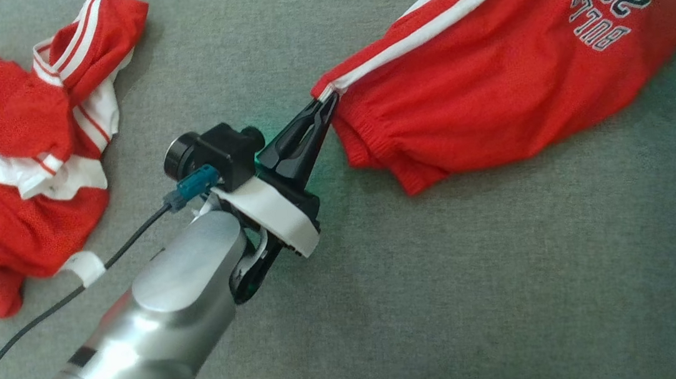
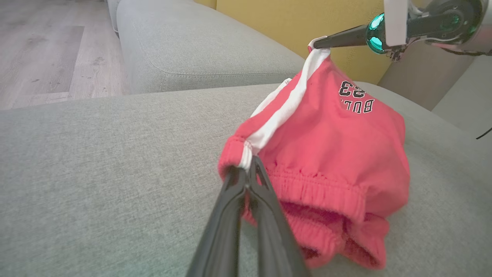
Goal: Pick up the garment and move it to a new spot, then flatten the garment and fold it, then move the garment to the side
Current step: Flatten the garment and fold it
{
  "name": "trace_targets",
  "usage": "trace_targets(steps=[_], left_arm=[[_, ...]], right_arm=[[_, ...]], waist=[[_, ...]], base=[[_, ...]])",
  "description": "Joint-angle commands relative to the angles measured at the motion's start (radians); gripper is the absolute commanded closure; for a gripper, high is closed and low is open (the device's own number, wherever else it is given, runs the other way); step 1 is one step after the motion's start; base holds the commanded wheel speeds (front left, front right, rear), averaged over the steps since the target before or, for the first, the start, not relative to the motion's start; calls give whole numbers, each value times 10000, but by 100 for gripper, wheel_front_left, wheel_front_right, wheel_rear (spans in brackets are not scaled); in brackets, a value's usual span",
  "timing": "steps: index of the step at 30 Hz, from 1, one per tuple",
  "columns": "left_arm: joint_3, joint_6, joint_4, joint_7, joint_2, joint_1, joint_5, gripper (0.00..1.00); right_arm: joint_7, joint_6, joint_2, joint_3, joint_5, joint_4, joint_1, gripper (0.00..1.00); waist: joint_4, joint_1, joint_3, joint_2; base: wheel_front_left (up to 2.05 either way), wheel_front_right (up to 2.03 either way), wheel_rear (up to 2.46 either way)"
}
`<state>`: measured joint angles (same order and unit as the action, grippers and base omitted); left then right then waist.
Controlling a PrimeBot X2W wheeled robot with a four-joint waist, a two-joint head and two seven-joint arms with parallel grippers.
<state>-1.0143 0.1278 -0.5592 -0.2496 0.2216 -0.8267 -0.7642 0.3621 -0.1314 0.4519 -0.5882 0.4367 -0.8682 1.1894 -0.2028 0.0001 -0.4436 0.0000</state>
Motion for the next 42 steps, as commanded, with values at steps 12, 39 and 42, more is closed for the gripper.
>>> trace_targets(steps=[12, 39, 42], left_arm=[[204, 27, -276, -120, -60, -675, -23, 0], [5836, -1030, 2508, -122, 86, 3365, 2471, 0], [6124, -1084, 2679, -122, -64, 3979, 2856, 0]], right_arm=[[-1151, 7, -405, -480, 316, -1418, 1247, 0], [-6231, 7, -1455, 631, 942, 538, -2817, 0], [-6235, 7, -1641, 1455, 257, 1444, -3992, 0]], waist=[[-164, -1, -345, 0], [2014, -1, 2876, 0], [2191, -1, 3128, 0]], base=[[0, 0, 0], [0, 0, 0], [0, 0, 0]])
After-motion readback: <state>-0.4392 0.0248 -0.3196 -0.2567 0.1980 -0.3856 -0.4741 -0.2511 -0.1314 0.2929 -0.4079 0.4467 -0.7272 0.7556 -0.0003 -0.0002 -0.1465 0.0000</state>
